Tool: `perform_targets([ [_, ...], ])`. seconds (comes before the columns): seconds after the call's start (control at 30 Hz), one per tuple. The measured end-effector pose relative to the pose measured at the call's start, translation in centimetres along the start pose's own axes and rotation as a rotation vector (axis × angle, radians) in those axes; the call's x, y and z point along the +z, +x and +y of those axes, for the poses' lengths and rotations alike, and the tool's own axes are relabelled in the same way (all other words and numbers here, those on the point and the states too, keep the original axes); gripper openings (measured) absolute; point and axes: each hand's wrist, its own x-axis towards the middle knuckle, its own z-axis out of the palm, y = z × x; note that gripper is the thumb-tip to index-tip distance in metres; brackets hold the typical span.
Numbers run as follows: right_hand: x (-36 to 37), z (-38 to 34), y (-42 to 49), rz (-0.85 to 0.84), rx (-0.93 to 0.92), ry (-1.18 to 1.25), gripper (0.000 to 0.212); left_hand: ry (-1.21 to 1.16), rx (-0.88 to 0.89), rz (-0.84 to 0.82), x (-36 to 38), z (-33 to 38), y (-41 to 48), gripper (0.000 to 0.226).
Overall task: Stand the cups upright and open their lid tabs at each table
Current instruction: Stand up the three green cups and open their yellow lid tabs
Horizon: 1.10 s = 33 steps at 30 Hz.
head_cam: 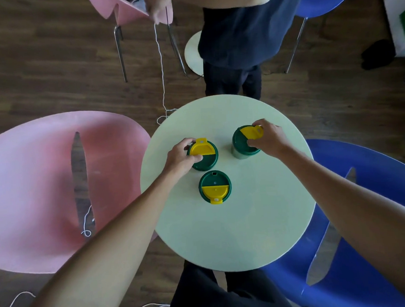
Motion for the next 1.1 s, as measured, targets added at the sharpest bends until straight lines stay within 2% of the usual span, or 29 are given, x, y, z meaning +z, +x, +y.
perform_targets([
  [0.13,-0.1,-1.4,-0.5,-0.084,-0.053,-0.063,0.059,0.067,0.051,-0.074,-0.4,-0.1,0.6,0.057],
  [0.3,0.7,-2.6,-0.9,-0.191,-0.17,-0.187,0.056,0.239,0.212,-0.2,-1.1,0.4,1.4,0.061],
  [0.63,1.5,-3.2,-0.9,-0.25,-0.235,-0.259,0.063,0.607,0.347,-0.217,-2.5,2.1,1.8,0.059],
  [1.1,1.6,-3.4,-1.1,-0.266,-0.256,-0.247,0.061,0.653,0.391,-0.176,-2.6,1.2,1.4,0.059],
])
